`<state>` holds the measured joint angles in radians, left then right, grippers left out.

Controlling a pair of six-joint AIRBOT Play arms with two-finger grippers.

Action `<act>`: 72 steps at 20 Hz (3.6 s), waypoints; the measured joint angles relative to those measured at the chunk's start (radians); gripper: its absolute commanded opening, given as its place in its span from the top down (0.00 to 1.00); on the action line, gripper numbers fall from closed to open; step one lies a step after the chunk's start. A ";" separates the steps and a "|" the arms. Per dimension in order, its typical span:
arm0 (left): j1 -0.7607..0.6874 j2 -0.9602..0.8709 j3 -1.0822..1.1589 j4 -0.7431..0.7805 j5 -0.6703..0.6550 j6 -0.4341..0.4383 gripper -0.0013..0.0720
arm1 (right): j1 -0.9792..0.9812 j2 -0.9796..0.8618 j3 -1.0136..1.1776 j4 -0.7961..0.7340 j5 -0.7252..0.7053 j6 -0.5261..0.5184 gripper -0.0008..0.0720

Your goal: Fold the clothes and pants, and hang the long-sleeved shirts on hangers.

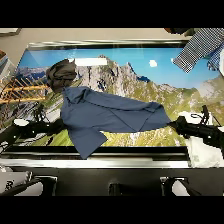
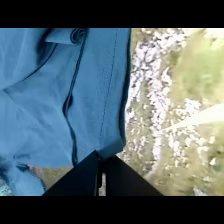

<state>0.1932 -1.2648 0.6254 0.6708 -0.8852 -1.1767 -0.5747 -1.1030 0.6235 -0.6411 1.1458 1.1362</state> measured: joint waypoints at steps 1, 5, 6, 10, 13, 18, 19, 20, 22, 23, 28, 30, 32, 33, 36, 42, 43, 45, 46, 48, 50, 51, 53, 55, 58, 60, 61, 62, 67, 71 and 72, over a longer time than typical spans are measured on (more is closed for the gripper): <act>-0.003 0.008 0.026 -0.016 -0.018 0.009 0.97 | 0.000 0.013 0.006 0.022 0.008 -0.005 0.94; -0.008 0.077 0.212 -0.044 -0.072 0.013 0.97 | 0.000 0.064 0.114 0.164 0.029 -0.023 0.95; -0.009 0.103 0.287 -0.048 -0.083 0.004 0.97 | 0.000 0.072 0.168 0.201 0.033 -0.026 0.95; -0.004 0.215 0.645 -0.058 -0.093 -0.024 0.97 | 0.000 0.095 0.514 0.341 0.047 -0.008 0.95; 0.027 0.294 0.918 -0.048 -0.080 -0.088 0.96 | 0.000 0.113 0.811 0.377 0.014 0.016 0.95; 0.096 0.444 1.155 0.084 -0.050 -0.258 0.96 | 0.000 0.200 1.158 0.281 -0.054 0.092 0.95; 0.106 0.476 1.174 0.129 -0.046 -0.298 0.96 | 0.000 0.228 1.190 0.246 -0.067 0.107 0.95; 0.113 0.505 1.186 0.176 -0.045 -0.333 0.96 | 0.000 0.255 1.213 0.212 -0.082 0.123 0.95; 0.121 0.555 1.202 0.273 -0.040 -0.400 0.96 | 0.000 0.307 1.242 0.139 -0.114 0.159 0.95; 0.124 0.575 1.207 0.318 -0.037 -0.427 0.96 | 0.000 0.326 1.250 0.110 -0.127 0.175 0.95; 0.130 0.592 1.197 0.431 -0.100 -0.490 0.96 | 0.000 0.332 1.267 0.041 -0.134 0.240 0.95; 0.129 0.557 1.160 0.436 -0.174 -0.496 0.96 | 0.000 0.278 1.268 0.034 -0.058 0.266 0.95; 0.116 0.497 1.093 0.417 -0.240 -0.475 0.96 | 0.008 0.189 1.253 0.023 0.051 0.288 0.95; 0.101 0.455 1.049 0.399 -0.260 -0.455 0.96 | 0.025 0.134 1.233 0.012 0.104 0.296 0.95; 0.040 0.287 0.920 0.381 -0.275 -0.382 0.96 | 0.146 -0.042 1.139 -0.101 0.183 0.303 0.95; -0.063 -0.119 0.829 0.363 -0.092 -0.306 0.96 | 0.397 -0.408 1.022 -0.443 0.022 0.375 0.95; -0.076 -0.182 0.833 0.362 -0.049 -0.301 0.96 | 0.415 -0.457 1.016 -0.467 -0.024 0.394 0.95; -0.091 -0.285 0.857 0.357 0.018 -0.289 0.96 | 0.437 -0.533 1.010 -0.503 -0.125 0.437 0.95; -0.095 -0.327 0.871 0.357 0.040 -0.282 0.96 | 0.443 -0.558 1.008 -0.515 -0.159 0.452 0.95; -0.101 -0.379 0.891 0.357 0.064 -0.261 0.96 | 0.451 -0.589 1.006 -0.526 -0.213 0.473 0.95; -0.101 -0.408 0.901 0.358 0.061 -0.243 0.96 | 0.454 -0.606 1.005 -0.538 -0.223 0.486 0.95; -0.100 -0.416 0.904 0.358 0.042 -0.237 0.96 | 0.456 -0.611 1.004 -0.542 -0.219 0.489 0.95; -0.095 -0.426 0.908 0.359 -0.012 -0.229 0.96 | 0.457 -0.616 1.004 -0.554 -0.178 0.495 0.95; -0.090 -0.432 0.910 0.374 -0.080 -0.225 0.96 | 0.458 -0.621 1.004 -0.573 -0.119 0.497 0.95; -0.085 -0.437 0.911 0.417 -0.188 -0.221 0.96 | 0.458 -0.637 1.004 -0.605 -0.008 0.499 0.95; -0.084 -0.439 0.911 0.440 -0.244 -0.221 0.96 | 0.459 -0.657 1.004 -0.620 0.059 0.501 0.95; -0.084 -0.439 0.911 0.449 -0.265 -0.221 0.96 | 0.459 -0.666 1.003 -0.624 0.085 0.503 0.95; -0.084 -0.441 0.911 0.455 -0.282 -0.221 0.96 | 0.459 -0.676 1.003 -0.625 0.105 0.507 0.95; -0.090 -0.473 0.910 0.470 -0.374 -0.238 0.96 | 0.459 -0.718 1.003 -0.633 0.180 0.522 0.94; -0.092 -0.503 0.909 0.488 -0.432 -0.266 0.88 | 0.459 -0.730 1.003 -0.634 0.213 0.526 0.83; -0.092 -0.507 0.909 0.493 -0.438 -0.273 0.64 | 0.459 -0.732 1.003 -0.635 0.221 0.526 0.66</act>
<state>0.1009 -1.7714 1.5349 1.1641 -1.3228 -1.4498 -0.1154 -1.8347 1.6264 -1.2758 1.3670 1.6619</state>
